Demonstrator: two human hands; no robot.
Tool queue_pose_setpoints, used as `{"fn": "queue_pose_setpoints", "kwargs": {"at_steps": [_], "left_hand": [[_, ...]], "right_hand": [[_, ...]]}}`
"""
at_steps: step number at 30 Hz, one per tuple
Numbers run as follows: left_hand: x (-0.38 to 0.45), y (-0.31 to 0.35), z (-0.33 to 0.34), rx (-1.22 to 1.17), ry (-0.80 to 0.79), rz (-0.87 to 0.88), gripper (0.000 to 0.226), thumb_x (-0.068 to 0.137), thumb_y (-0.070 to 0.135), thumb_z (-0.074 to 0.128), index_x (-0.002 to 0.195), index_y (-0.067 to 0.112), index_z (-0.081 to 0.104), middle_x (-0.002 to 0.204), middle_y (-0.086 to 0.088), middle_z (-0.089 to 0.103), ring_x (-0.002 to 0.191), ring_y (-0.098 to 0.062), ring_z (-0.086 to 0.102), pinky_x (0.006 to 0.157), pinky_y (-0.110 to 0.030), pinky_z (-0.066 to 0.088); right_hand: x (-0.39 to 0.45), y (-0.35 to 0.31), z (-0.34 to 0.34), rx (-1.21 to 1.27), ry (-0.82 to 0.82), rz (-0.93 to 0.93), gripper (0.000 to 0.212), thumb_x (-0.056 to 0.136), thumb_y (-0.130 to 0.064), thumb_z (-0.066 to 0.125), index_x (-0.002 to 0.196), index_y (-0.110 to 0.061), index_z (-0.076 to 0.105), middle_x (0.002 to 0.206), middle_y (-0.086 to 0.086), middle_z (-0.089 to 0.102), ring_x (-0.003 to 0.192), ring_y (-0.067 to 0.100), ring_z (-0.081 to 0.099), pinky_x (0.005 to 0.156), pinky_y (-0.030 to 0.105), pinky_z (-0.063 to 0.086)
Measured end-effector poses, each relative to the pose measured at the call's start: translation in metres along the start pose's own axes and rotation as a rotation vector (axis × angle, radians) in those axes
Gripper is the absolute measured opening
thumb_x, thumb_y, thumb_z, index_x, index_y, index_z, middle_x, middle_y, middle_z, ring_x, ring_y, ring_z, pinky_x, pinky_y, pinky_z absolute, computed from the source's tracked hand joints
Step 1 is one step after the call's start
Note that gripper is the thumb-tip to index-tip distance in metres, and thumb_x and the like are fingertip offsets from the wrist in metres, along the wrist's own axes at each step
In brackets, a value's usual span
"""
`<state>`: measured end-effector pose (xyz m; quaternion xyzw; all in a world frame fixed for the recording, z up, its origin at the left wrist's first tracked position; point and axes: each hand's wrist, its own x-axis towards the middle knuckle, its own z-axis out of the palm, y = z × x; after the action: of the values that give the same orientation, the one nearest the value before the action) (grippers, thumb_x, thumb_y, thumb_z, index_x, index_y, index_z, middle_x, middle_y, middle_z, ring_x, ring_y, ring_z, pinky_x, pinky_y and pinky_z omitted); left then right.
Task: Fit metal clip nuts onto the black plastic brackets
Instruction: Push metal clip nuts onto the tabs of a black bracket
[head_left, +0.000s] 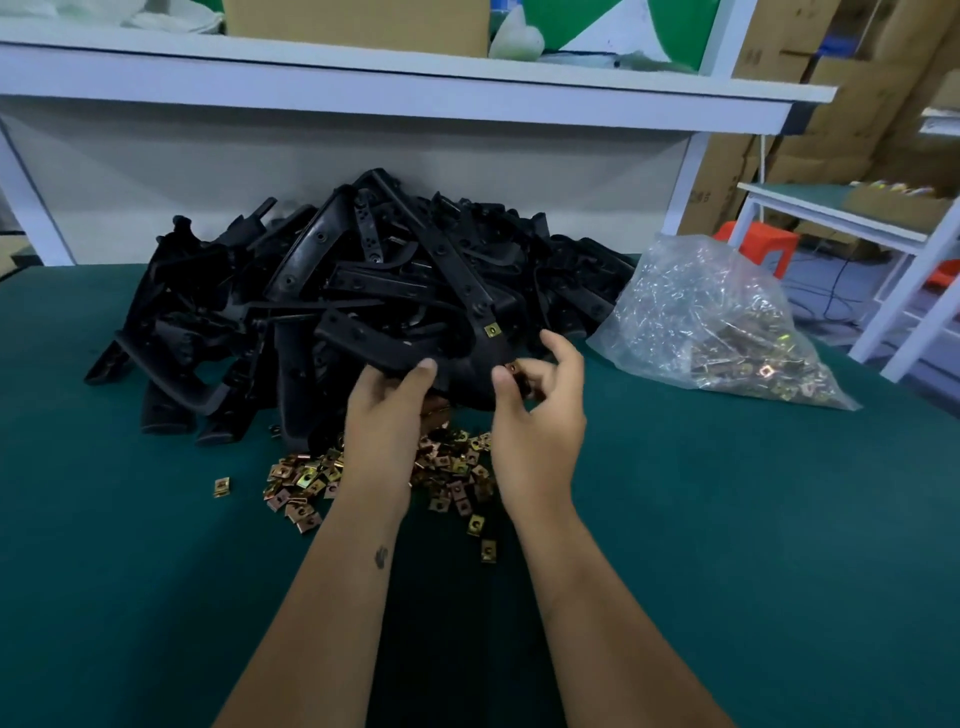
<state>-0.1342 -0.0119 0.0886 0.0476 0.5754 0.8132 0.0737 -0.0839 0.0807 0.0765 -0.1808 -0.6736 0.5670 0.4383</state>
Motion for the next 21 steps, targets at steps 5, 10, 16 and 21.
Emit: {"fn": "queue_pose_setpoints", "kwargs": {"at_steps": [5,10,16,21], "left_hand": [[-0.016,-0.009,0.040,-0.061,0.005,-0.034,0.013,0.099,0.013,0.058,0.090,0.019,0.066,0.080,0.001,0.072,0.071,-0.013,0.069,0.063,-0.023,0.057],[-0.062,-0.024,0.109,-0.138,-0.055,-0.148,0.008,0.100,0.009,0.054,0.095,0.013,0.059,0.091,-0.011,0.071,0.075,-0.021,0.070,0.066,-0.030,0.058],[-0.143,-0.056,0.182,-0.033,-0.224,-0.185,0.005,0.094,0.014,0.062,0.089,0.013,0.063,0.079,-0.005,0.071,0.065,-0.016,0.065,0.069,-0.035,0.055],[-0.225,-0.086,0.236,0.224,-0.606,-0.249,0.004,0.091,0.017,0.063,0.091,0.013,0.066,0.084,-0.005,0.074,0.081,-0.025,0.069,0.084,-0.043,0.057]], "right_hand": [[0.007,-0.014,-0.036,0.298,0.205,0.123,0.059,0.084,-0.012,0.076,0.132,-0.027,0.045,0.099,-0.008,0.068,0.085,-0.006,0.063,0.077,0.008,0.046],[-0.003,-0.020,-0.082,0.521,0.266,0.370,0.024,0.087,-0.010,0.073,0.109,-0.014,0.062,0.095,0.009,0.064,0.082,0.017,0.063,0.086,0.035,0.051],[-0.011,-0.029,-0.180,0.652,0.512,0.406,0.027,0.094,0.000,0.058,0.072,-0.015,0.054,0.055,0.001,0.057,0.046,0.012,0.049,0.053,0.027,0.041],[-0.036,-0.033,-0.280,0.705,0.808,0.422,0.011,0.097,-0.005,0.055,0.102,-0.002,0.064,0.078,0.012,0.070,0.062,0.020,0.064,0.061,0.028,0.055]]}}
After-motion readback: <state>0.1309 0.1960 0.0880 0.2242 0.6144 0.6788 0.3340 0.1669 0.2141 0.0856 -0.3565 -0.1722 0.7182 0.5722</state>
